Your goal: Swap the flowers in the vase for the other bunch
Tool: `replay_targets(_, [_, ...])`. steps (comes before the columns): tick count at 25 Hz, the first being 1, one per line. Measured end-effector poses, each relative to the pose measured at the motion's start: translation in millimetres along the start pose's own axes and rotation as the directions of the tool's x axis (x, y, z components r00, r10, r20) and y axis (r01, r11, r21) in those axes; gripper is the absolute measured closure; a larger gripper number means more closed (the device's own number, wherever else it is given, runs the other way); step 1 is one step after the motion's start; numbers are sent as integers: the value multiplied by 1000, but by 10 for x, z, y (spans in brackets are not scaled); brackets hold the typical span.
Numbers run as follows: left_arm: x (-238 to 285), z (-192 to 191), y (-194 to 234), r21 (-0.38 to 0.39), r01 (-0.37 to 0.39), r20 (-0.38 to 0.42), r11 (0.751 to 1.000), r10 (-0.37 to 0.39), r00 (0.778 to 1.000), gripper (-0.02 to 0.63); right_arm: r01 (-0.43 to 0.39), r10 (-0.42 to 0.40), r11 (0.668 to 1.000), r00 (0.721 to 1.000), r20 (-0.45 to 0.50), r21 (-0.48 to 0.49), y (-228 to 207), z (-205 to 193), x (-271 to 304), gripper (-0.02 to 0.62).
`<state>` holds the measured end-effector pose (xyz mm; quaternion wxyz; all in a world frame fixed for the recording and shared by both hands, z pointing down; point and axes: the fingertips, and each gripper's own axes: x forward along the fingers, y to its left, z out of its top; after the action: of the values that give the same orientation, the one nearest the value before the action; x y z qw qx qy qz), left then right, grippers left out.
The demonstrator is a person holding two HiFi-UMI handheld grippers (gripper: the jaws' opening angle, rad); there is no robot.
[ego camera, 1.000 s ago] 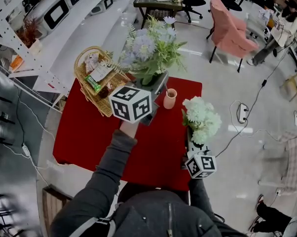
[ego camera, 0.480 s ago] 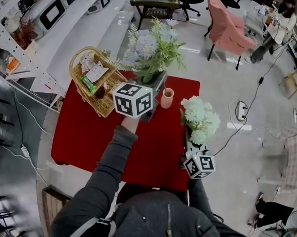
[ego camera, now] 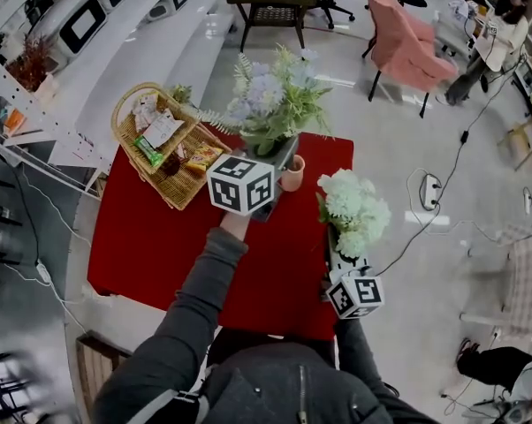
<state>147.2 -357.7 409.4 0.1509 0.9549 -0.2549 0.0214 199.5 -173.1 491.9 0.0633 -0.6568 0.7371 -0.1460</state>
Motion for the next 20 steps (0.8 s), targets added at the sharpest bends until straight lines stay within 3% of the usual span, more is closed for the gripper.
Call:
replay_targets(11, [4, -348, 45, 22, -7, -43, 1000, 8, 999, 569, -13, 13, 1000, 1000, 0, 13, -14, -12, 17, 518])
replay_targets(20, [79, -553, -22, 82, 11, -84, 997, -4, 996, 569, -1, 1, 1000, 1000, 8, 21, -22, -12, 18, 518])
